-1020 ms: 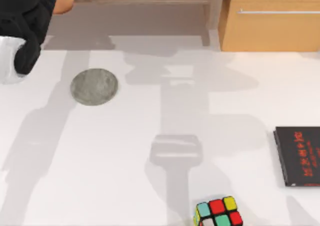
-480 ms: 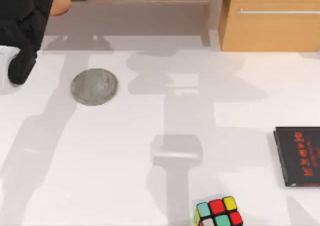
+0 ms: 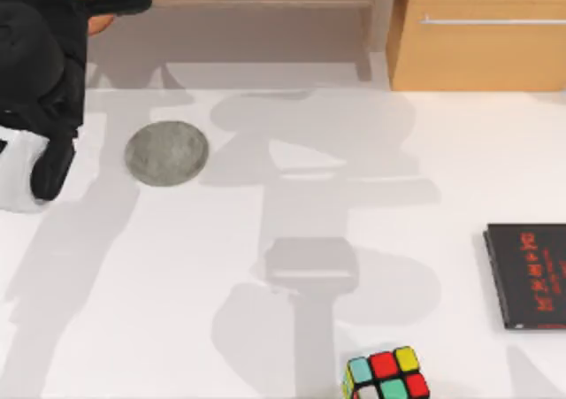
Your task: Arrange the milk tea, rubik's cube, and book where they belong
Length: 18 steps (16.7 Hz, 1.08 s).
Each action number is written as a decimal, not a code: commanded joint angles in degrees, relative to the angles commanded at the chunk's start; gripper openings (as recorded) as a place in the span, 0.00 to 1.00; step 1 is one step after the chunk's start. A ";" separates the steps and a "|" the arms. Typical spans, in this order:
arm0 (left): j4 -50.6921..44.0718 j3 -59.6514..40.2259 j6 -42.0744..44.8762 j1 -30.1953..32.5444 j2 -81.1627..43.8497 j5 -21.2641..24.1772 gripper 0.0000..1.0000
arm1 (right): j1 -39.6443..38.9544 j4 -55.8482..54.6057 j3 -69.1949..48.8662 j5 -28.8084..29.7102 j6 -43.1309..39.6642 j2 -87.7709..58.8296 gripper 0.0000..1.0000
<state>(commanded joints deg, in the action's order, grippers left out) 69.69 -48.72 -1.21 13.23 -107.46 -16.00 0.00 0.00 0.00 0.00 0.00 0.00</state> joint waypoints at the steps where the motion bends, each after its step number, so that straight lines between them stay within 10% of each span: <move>1: 2.22 1.46 0.06 1.15 -1.47 -0.93 0.00 | 0.00 0.00 0.00 0.00 0.00 0.00 1.00; 18: 12.21 7.85 1.77 9.92 -14.46 -4.09 0.00 | 0.00 0.00 0.00 0.00 0.00 0.00 1.00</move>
<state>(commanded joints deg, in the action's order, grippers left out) 81.90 -40.87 0.56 23.15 -121.92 -20.09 0.00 0.00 0.00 0.00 0.00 0.00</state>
